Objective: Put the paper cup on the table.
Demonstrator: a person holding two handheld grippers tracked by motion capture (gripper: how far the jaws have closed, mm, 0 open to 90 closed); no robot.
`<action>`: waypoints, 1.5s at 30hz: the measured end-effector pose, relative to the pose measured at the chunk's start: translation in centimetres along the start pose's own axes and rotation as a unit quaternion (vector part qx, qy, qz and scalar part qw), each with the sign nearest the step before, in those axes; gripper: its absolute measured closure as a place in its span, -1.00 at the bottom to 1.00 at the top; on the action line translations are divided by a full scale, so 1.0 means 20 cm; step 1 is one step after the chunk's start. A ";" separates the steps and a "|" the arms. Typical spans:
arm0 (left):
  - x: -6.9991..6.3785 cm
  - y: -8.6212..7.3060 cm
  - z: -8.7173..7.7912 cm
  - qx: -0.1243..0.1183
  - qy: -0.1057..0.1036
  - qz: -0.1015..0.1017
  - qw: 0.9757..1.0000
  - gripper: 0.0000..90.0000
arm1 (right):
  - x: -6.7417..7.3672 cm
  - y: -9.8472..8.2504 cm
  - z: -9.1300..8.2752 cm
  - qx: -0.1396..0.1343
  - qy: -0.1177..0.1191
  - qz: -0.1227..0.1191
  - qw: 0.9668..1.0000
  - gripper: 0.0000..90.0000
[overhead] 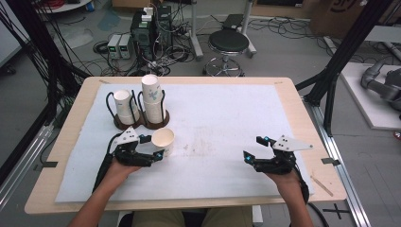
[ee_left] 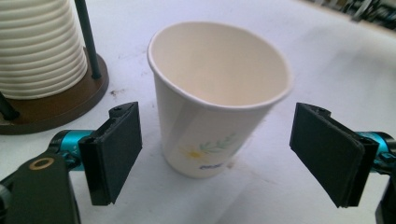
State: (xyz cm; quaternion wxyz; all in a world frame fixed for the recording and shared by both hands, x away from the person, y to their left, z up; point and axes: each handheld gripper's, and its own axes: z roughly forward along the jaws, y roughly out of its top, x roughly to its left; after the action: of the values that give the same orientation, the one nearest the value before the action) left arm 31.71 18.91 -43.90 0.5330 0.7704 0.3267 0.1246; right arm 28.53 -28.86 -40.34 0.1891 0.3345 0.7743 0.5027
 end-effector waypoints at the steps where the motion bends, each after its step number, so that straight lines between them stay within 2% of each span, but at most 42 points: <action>1: 0.00 0.00 -0.02 -0.008 -0.003 -0.001 1.000 -0.62 | 0.00 0.00 0.00 0.001 -0.001 0.001 1.000 -0.51; 4: -0.01 0.00 -0.09 -0.041 -0.008 0.000 0.999 -0.62 | -0.01 -0.01 0.00 0.006 -0.009 0.000 1.000 -0.51; 9: 0.01 -0.01 -0.18 -0.072 -0.007 0.002 0.997 -0.62 | -0.01 -0.03 -0.02 0.007 -0.017 0.007 1.000 -0.51; 12: 0.04 -0.02 -0.21 -0.090 0.002 -0.002 0.996 -0.62 | 0.00 -0.04 -0.03 0.008 -0.021 0.014 1.000 -0.51; 14: 0.05 -0.02 -0.24 -0.109 0.012 -0.006 0.994 -0.62 | 0.00 -0.05 -0.04 0.010 -0.029 0.015 0.999 -0.51; 19: 0.06 -0.02 -0.27 -0.133 0.035 -0.011 0.990 -0.60 | 0.00 -0.07 -0.06 0.011 -0.037 0.026 0.999 -0.51; 26: 0.04 -0.01 -0.29 -0.149 0.035 0.003 0.988 -0.60 | -0.01 -0.07 -0.08 0.004 -0.043 0.028 0.999 -0.51; 36: 0.01 -0.01 -0.30 -0.149 0.026 0.020 0.988 -0.59 | 0.01 -0.06 -0.09 0.000 -0.048 0.025 0.999 -0.51; 45: 0.00 -0.01 -0.30 -0.150 0.026 0.023 0.988 -0.59 | 0.01 -0.06 -0.11 -0.004 -0.052 0.025 0.998 -0.51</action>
State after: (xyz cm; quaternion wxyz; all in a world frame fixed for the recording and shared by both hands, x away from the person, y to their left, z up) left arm 28.40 23.47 -41.74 0.6306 0.6858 0.3005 0.2041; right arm 26.69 -30.41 -40.47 0.2176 0.3784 0.7531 0.4922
